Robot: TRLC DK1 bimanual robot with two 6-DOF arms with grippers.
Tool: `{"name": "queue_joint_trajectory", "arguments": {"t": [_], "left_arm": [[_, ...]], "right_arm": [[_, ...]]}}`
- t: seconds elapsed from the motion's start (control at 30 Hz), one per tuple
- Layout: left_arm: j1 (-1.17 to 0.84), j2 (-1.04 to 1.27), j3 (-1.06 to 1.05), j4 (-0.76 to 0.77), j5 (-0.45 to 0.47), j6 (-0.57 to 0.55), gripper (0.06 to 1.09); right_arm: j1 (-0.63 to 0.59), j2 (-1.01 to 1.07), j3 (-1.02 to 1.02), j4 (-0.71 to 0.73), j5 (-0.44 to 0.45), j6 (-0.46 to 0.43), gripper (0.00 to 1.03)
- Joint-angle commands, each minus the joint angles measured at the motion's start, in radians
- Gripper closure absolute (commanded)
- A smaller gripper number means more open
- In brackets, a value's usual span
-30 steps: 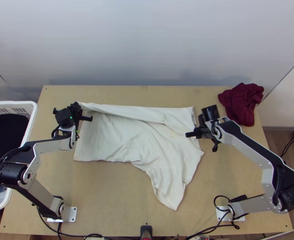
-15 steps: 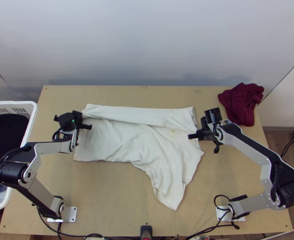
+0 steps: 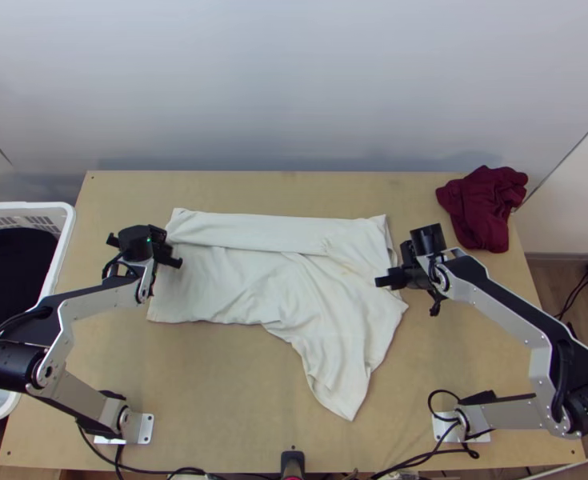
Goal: Fold the t-shirt
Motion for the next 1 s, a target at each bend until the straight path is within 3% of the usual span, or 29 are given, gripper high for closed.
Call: {"name": "queue_joint_trajectory", "arguments": {"t": [0.0, 0.13, 0.43, 0.67, 0.97], "left_arm": [[-0.004, -0.033, 0.019, -0.156, -0.003, -0.013, 0.12], [0.007, -0.114, 0.019, -0.282, 0.020, -0.035, 0.11], [0.127, -0.443, 0.045, -0.845, 0.285, -0.033, 0.11], [0.145, -0.542, 0.146, -1.284, 0.325, 0.028, 0.11], [0.145, -0.547, 0.218, -1.621, 0.389, 0.132, 0.11]], "right_arm": [[0.021, -0.042, -0.014, -0.010, -0.017, 0.006, 0.03], [-0.012, -0.139, -0.023, -0.089, -0.063, 0.005, 0.03], [0.045, -0.384, -0.050, -0.434, -0.278, 0.005, 0.03], [0.205, -0.436, -0.063, -0.553, -0.291, 0.046, 0.03], [0.297, -0.396, -0.090, -0.590, -0.345, 0.052, 0.03]]}}
